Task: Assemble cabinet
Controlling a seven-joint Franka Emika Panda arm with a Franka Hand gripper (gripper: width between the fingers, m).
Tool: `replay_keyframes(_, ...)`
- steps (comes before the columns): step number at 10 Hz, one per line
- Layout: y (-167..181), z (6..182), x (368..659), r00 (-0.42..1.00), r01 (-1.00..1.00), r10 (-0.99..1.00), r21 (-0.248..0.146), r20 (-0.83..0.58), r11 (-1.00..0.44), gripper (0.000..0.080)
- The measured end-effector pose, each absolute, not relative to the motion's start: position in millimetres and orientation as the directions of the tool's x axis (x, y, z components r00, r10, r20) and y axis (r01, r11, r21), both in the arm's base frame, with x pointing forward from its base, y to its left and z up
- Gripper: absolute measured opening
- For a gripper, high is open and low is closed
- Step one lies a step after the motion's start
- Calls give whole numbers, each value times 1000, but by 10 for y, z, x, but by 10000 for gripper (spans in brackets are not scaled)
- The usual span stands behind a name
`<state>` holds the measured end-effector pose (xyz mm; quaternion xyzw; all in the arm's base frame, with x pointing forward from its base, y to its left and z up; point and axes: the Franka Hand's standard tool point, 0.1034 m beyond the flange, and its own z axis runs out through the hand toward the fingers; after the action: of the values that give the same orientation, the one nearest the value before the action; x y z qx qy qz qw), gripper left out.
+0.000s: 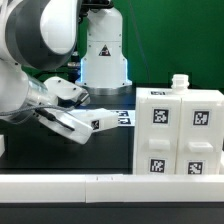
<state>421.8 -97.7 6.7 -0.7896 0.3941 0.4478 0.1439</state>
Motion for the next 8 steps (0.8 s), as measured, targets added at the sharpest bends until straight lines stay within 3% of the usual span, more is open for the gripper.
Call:
replay_keyframes(3,-986,66,4215,287,-752,-494,126,-821,-646,770)
replay_keyframes(4,-987,68,4215,287,-753,-494,125,-821,-646,598)
replay_keyframes(8,-1006,91,4237,292,-753,-494,121,-819,-647,570)
